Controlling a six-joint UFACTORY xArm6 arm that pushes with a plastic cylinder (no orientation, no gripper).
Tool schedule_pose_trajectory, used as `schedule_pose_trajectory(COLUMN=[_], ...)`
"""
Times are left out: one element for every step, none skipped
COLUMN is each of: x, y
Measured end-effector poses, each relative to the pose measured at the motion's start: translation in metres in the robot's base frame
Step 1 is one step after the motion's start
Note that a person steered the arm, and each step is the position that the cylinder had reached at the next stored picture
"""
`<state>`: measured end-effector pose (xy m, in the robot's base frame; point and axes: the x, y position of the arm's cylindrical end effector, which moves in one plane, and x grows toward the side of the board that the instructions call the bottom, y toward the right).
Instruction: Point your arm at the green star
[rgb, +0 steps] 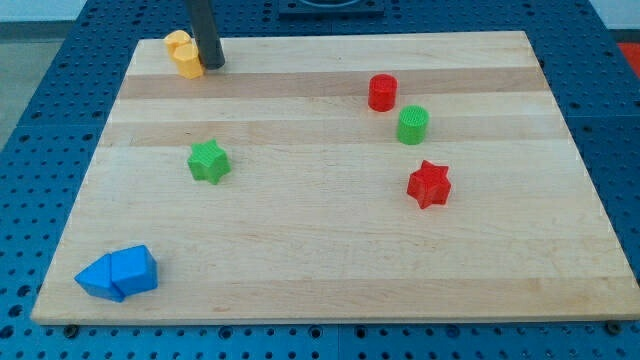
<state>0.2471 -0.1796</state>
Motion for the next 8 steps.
schedule_pose_trajectory(x=[0.000,0.000,0.000,0.005,0.010,0.016,0.037,0.050], y=[-0.010,-0.012,-0.010,-0.004,0.019,0.037,0.057,0.075])
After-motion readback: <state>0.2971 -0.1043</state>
